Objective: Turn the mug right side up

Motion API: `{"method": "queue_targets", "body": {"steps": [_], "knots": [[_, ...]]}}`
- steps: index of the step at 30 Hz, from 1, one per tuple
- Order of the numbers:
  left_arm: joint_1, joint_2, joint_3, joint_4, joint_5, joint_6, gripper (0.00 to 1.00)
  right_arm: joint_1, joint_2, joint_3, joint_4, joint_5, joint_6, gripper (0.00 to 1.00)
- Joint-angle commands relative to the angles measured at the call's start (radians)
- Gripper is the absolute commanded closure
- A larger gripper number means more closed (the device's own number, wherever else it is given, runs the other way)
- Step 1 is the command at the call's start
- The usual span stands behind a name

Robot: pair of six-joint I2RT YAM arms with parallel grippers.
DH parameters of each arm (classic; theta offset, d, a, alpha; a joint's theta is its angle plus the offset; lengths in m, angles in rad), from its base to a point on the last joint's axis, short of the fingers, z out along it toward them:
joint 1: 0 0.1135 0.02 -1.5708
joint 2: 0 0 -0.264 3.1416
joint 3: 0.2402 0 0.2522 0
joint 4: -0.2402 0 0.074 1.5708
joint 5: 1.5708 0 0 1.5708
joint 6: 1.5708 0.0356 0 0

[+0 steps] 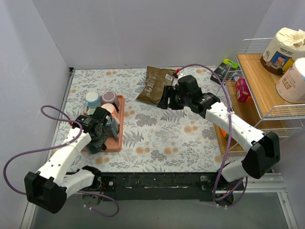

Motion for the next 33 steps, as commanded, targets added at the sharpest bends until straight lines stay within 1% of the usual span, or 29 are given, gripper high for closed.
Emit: {"method": "queue_targets", "body": {"steps": [1, 3, 8, 9, 12, 13, 15, 16, 17, 18, 19, 20, 21, 22, 23, 24, 25, 27, 28, 30, 31, 33], "knots": [[-0.004, -0.06, 0.111, -0.06, 0.004, -0.068, 1.0, -0.006, -0.016, 0.052, 0.007, -0.003, -0.005, 0.31], [-0.004, -0.063, 0.146, -0.067, 0.015, -0.069, 1.0, -0.006, -0.016, 0.058, 0.004, -0.017, -0.004, 0.3], [-0.002, -0.053, 0.342, -0.075, 0.048, -0.051, 1.0, -0.008, -0.022, 0.08, 0.004, -0.055, 0.018, 0.26], [-0.002, -0.048, 0.372, -0.075, 0.051, -0.045, 1.0, -0.009, -0.022, 0.086, 0.01, -0.085, 0.03, 0.24], [-0.004, -0.042, 0.465, -0.037, 0.074, -0.016, 1.0, -0.017, -0.029, 0.084, 0.063, -0.176, 0.056, 0.23], [-0.004, -0.042, 0.485, 0.004, 0.082, -0.003, 1.0, -0.019, -0.029, 0.084, 0.095, -0.243, 0.079, 0.23], [-0.004, -0.049, 0.518, 0.069, 0.113, 0.047, 1.0, -0.023, -0.026, 0.084, 0.125, -0.3, 0.107, 0.24], [-0.002, -0.051, 0.522, 0.151, 0.126, 0.067, 1.0, -0.023, -0.026, 0.081, 0.151, -0.34, 0.139, 0.24], [-0.004, -0.051, 0.527, 0.199, 0.145, 0.095, 1.0, -0.025, -0.027, 0.077, 0.169, -0.362, 0.159, 0.24], [-0.002, -0.048, 0.53, 0.253, 0.186, 0.159, 1.0, -0.025, -0.029, 0.072, 0.191, -0.406, 0.174, 0.24], [-0.002, -0.042, 0.533, 0.343, 0.205, 0.177, 1.0, -0.025, -0.03, 0.065, 0.232, -0.425, 0.191, 0.24], [-0.002, -0.034, 0.538, 0.386, 0.22, 0.207, 1.0, -0.023, -0.032, 0.06, 0.249, -0.438, 0.244, 0.24], [-0.004, -0.03, 0.536, 0.44, 0.273, 0.24, 1.0, -0.025, -0.033, 0.061, 0.257, -0.445, 0.28, 0.24], [-0.002, -0.017, 0.539, 0.532, 0.292, 0.297, 1.0, -0.025, -0.03, 0.068, 0.24, -0.451, 0.326, 0.24], [-0.002, -0.014, 0.536, 0.58, 0.318, 0.325, 1.0, -0.025, -0.027, 0.074, 0.254, -0.466, 0.402, 0.24], [-0.004, -0.014, 0.527, 0.635, 0.35, 0.357, 1.0, -0.023, -0.027, 0.071, 0.283, -0.486, 0.45, 0.25], [-0.004, -0.014, 0.522, 0.728, 0.39, 0.404, 1.0, -0.022, -0.032, 0.066, 0.338, -0.509, 0.49, 0.25], [-0.004, -0.016, 0.519, 0.804, 0.433, 0.426, 1.0, -0.02, -0.053, 0.039, 0.401, -0.509, 0.589, 0.25], [-0.004, -0.014, 0.516, 0.875, 0.477, 0.429, 1.0, -0.02, -0.061, 0.031, 0.471, -0.497, 0.611, 0.25], [-0.002, -0.013, 0.507, 0.957, 0.533, 0.425, 1.0, -0.017, -0.07, 0.019, 0.534, -0.488, 0.672, 0.25], [-0.002, -0.01, 0.492, 1.033, 0.592, 0.416, 1.0, -0.016, -0.067, 0.02, 0.582, -0.482, 0.689, 0.25], [-0.002, -0.005, 0.469, 1.101, 0.636, 0.353, 1.0, -0.003, -0.062, 0.02, 0.628, -0.468, 0.729, 0.23]]}}
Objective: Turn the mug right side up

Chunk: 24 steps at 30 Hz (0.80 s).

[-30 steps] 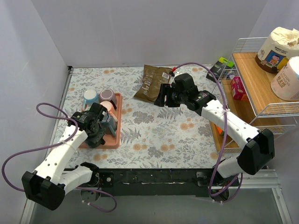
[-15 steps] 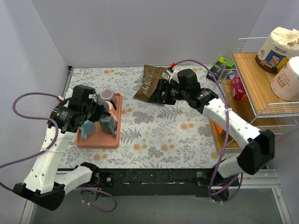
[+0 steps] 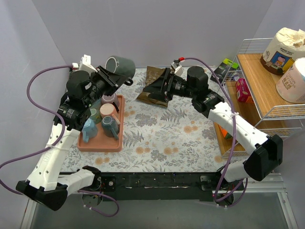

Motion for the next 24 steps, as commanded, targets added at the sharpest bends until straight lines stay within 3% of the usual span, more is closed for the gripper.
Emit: {"method": "queue_targets", "body": {"steps": [1, 4, 10, 16, 20, 24], "knots": [[-0.003, -0.023, -0.05, 0.43, 0.196, -0.033, 1.0, 0.02, -0.035, -0.01, 0.298, -0.006, 0.167, 0.22], [-0.003, -0.018, -0.069, 0.512, 0.233, -0.089, 1.0, 0.038, -0.028, -0.04, 0.467, 0.016, 0.237, 0.21], [-0.014, 0.003, -0.085, 0.619, 0.283, -0.13, 1.0, 0.056, -0.001, -0.037, 0.627, 0.043, 0.293, 0.2], [-0.023, -0.001, -0.114, 0.669, 0.308, -0.135, 1.0, 0.061, 0.005, -0.037, 0.678, 0.091, 0.305, 0.24], [-0.026, -0.017, -0.14, 0.695, 0.337, -0.139, 1.0, 0.058, 0.004, -0.019, 0.621, 0.12, 0.278, 0.25], [-0.028, -0.044, -0.172, 0.715, 0.34, -0.149, 1.0, 0.05, 0.015, -0.004, 0.606, 0.117, 0.27, 0.36]]}}
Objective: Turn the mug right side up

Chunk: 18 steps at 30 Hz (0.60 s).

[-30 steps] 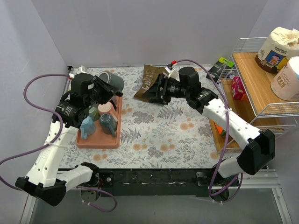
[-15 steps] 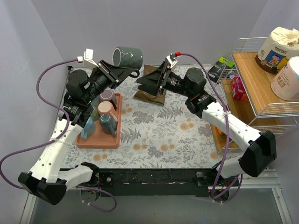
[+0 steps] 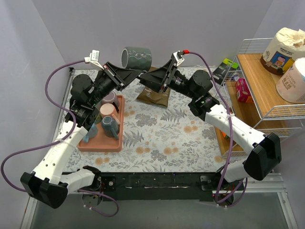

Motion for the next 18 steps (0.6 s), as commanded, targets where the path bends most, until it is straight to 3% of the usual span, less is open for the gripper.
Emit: {"method": "queue_targets", "body": {"steps": [1, 5, 12, 18], "knots": [[-0.006, -0.076, -0.011, 0.119, 0.026, -0.001, 1.0, -0.007, 0.015, 0.04, 0.033, 0.023, -0.012, 0.39], [-0.006, -0.094, -0.039, 0.13, 0.029, -0.015, 1.0, -0.01, 0.012, 0.037, 0.043, 0.027, -0.017, 0.53], [-0.008, -0.13, -0.096, 0.17, 0.049, -0.035, 1.0, -0.018, 0.021, 0.021, 0.112, 0.024, 0.012, 0.58], [-0.008, -0.131, -0.111, 0.188, 0.061, -0.038, 1.0, -0.018, 0.054, 0.043, 0.171, -0.022, 0.043, 0.73]]}}
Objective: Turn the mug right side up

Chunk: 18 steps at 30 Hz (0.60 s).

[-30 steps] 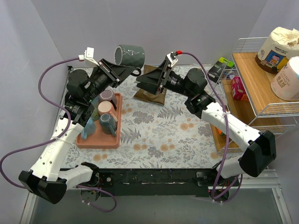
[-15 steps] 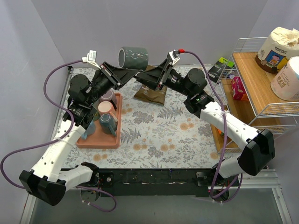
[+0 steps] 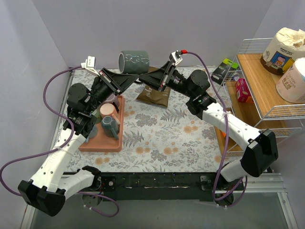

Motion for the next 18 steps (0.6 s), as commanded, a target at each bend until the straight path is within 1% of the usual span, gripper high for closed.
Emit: {"method": "queue_targets", "body": {"steps": [1, 2, 3, 4, 6, 7, 8, 9, 10, 11, 12, 13, 16, 17, 18], "knots": [[-0.008, -0.035, 0.003, 0.087, 0.05, -0.002, 1.0, -0.006, 0.016, 0.044, 0.138, -0.024, 0.025, 0.76], [-0.008, -0.031, 0.003, 0.087, 0.053, -0.004, 1.0, -0.007, 0.018, 0.048, 0.144, -0.034, 0.025, 0.87], [-0.008, -0.031, -0.002, 0.085, 0.055, -0.004, 1.0, -0.006, 0.024, 0.057, 0.144, -0.047, 0.023, 0.95], [-0.008, -0.029, -0.009, 0.085, 0.056, -0.005, 1.0, -0.007, 0.024, 0.059, 0.143, -0.049, 0.022, 0.99], [-0.008, -0.029, -0.015, 0.069, 0.055, 0.0, 1.0, -0.006, 0.018, 0.048, 0.14, -0.049, 0.02, 0.99], [-0.008, -0.029, -0.017, 0.061, 0.052, 0.004, 0.95, -0.006, 0.013, 0.044, 0.137, -0.046, 0.011, 0.99], [-0.008, -0.029, -0.023, 0.05, 0.044, 0.009, 0.87, -0.007, 0.003, 0.038, 0.129, -0.043, 0.005, 0.99], [-0.008, -0.03, -0.026, 0.033, 0.04, 0.016, 0.82, -0.006, -0.002, 0.033, 0.111, -0.037, 0.001, 0.99], [-0.007, -0.035, -0.031, 0.026, 0.033, 0.022, 0.64, -0.007, -0.008, 0.028, 0.1, -0.034, -0.016, 0.99], [-0.007, -0.038, -0.032, 0.009, 0.017, 0.029, 0.55, -0.006, -0.017, 0.027, 0.086, -0.029, -0.026, 0.99], [-0.008, -0.043, -0.032, -0.025, 0.009, 0.045, 0.49, -0.006, -0.022, 0.025, 0.059, -0.021, -0.036, 0.99], [-0.007, -0.047, -0.032, -0.04, 0.001, 0.053, 0.35, -0.007, -0.025, 0.025, 0.046, -0.017, -0.045, 0.99], [-0.008, -0.063, -0.046, -0.094, -0.04, 0.082, 0.3, -0.006, -0.037, 0.022, -0.014, -0.001, -0.072, 0.99], [-0.008, -0.067, -0.051, -0.102, -0.048, 0.095, 0.26, -0.006, -0.042, 0.024, -0.055, 0.006, -0.093, 0.99], [-0.008, -0.073, -0.057, -0.128, -0.074, 0.102, 0.22, -0.006, -0.048, 0.018, -0.06, 0.015, -0.105, 0.99]]}}
